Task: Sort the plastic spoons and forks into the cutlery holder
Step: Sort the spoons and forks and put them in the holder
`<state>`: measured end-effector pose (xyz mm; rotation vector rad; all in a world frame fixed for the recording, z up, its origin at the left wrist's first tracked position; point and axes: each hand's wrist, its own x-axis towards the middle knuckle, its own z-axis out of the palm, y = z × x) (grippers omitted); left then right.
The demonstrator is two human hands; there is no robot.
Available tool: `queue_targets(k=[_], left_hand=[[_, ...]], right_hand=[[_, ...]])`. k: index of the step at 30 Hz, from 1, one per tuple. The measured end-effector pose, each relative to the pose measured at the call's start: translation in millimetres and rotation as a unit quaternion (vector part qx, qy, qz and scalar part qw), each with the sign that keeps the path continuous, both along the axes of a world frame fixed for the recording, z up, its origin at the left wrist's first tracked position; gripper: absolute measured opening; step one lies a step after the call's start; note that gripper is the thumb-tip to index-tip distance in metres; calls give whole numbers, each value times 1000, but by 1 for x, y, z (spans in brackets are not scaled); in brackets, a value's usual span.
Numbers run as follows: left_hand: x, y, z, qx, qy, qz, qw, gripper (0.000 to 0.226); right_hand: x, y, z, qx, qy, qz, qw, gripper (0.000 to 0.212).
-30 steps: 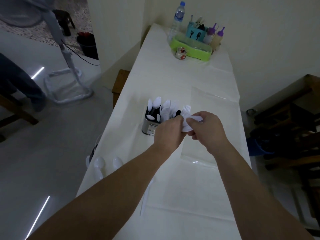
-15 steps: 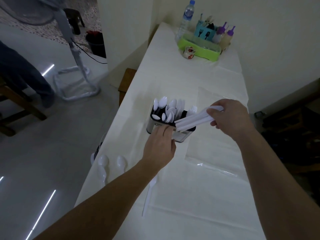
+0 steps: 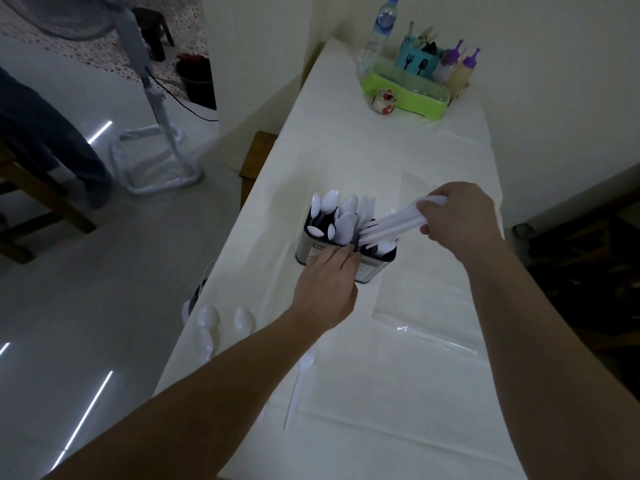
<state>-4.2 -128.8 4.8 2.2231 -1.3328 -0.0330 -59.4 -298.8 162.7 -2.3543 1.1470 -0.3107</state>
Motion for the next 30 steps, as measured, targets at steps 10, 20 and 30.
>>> queue_targets(k=[10,20,30], left_hand=[[4,-7,3,7,-17,12,1000,47],[6,-5,-3,11,-4,-5,1000,52],[8,-4,-4,17,8,-15,1000,54]], right_hand=[[32,-7,-35,-51,103,31,993,22],[58,0,-61,-73,198,86,974,22],[53,15,-72,-128,198,147,961,32]])
